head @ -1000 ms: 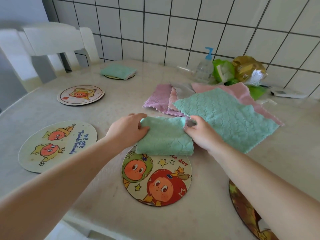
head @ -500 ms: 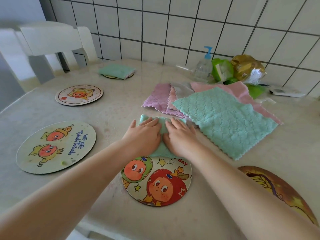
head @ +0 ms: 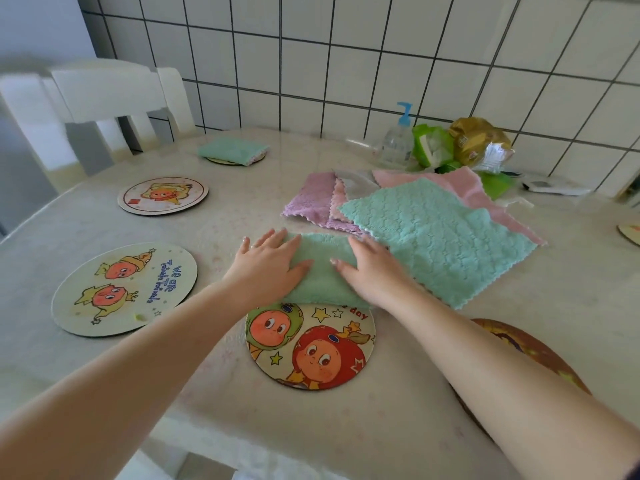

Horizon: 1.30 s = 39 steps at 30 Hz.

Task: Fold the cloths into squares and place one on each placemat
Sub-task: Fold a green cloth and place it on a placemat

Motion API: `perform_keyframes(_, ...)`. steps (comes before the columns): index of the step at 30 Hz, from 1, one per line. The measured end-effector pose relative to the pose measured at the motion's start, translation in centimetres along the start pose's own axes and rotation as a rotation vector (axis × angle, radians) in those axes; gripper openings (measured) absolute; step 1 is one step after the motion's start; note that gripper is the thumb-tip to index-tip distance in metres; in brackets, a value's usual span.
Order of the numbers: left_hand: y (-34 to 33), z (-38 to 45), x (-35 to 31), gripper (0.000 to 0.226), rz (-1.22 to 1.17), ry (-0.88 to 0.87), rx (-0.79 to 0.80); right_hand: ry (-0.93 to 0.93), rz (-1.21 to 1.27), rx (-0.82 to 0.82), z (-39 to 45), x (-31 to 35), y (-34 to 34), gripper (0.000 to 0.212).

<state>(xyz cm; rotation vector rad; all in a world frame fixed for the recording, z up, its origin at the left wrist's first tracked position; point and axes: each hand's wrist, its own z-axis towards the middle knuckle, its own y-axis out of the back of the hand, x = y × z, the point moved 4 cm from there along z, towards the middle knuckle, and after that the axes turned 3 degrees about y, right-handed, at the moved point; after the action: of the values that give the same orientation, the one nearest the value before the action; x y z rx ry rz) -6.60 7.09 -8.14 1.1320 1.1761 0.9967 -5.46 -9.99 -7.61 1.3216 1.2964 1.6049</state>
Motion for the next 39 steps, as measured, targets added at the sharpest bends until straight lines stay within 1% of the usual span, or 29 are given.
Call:
perform_keyframes(2, 0.6, -1.0, 1.2, 0.06, -0.026, 0.059, -0.047, 0.001, 0.017, -0.101, -0.9, -0.9, 0.9, 0.07)
perform_keyframes(3, 0.7, -1.5, 1.6, 0.057, -0.04, 0.081, -0.039, -0.004, 0.007, -0.12, -1.4, -1.2, 1.2, 0.069)
perform_keyframes(6, 0.5, -2.2, 1.8, 0.048, -0.133, 0.096, 0.024, -0.018, 0.057, -0.081, -2.2, -1.5, 1.3, 0.06)
perform_keyframes(9, 0.7, -2.0, 1.3, 0.043, -0.295, 0.105, 0.041, -0.032, 0.249, -0.02, -2.4, -0.8, 1.4, 0.052)
perform_keyframes(11, 1.2, -2.0, 1.0, 0.04, -0.39, 0.112, 0.003, -0.021, 0.381, -0.041, -2.3, -0.3, 1.6, 0.05)
perform_keyframes(14, 1.9, -1.9, 1.1, 0.04, -0.557, 0.123, -0.054, -0.022, 0.549, -0.13, -2.0, 0.3, 2.1, 0.047)
perform_keyframes(18, 3.2, -1.6, 3.8, 0.04, -0.766, 0.253, -0.111, 0.018, 0.635, -0.182, -1.1, 2.4, 2.6, 0.045)
perform_keyframes(21, 4.4, -1.0, 7.3, 0.04, -0.918, 0.314, -0.151, 0.068, 0.682, -0.172, 1.0, 5.3, 2.4, 0.043)
perform_keyframes(23, 5.4, -0.4, 10.3, 0.042, -0.914, 0.323, -0.193, 0.063, 0.763, -0.144, 3.0, 7.7, 1.6, 0.04)
perform_keyframes(26, 6.9, 1.0, 15.3, 0.045, -0.844, 0.36, -0.257, 0.045, 0.977, -0.08, 6.6, 11.9, 0.0, 0.033)
perform_keyframes(30, 8.1, 3.6, 21.3, 0.042, -0.86, 0.418, -0.285, 0.038, 1.077, -0.033, 11.7, 16.6, -2.0, 0.033)
perform_keyframes(35, 8.5, 7.3, 26.7, 0.042, -0.832, 0.438, -0.282, 0.025, 1.135, -0.009, 17.0, 20.2, -3.9, 0.035)
perform_keyframes(39, 8.2, 9.4, 29.2, 0.043, -0.786, 0.453, -0.266, 0.031, 1.049, -0.028, 20.2, 21.3, -5.4, 0.038)
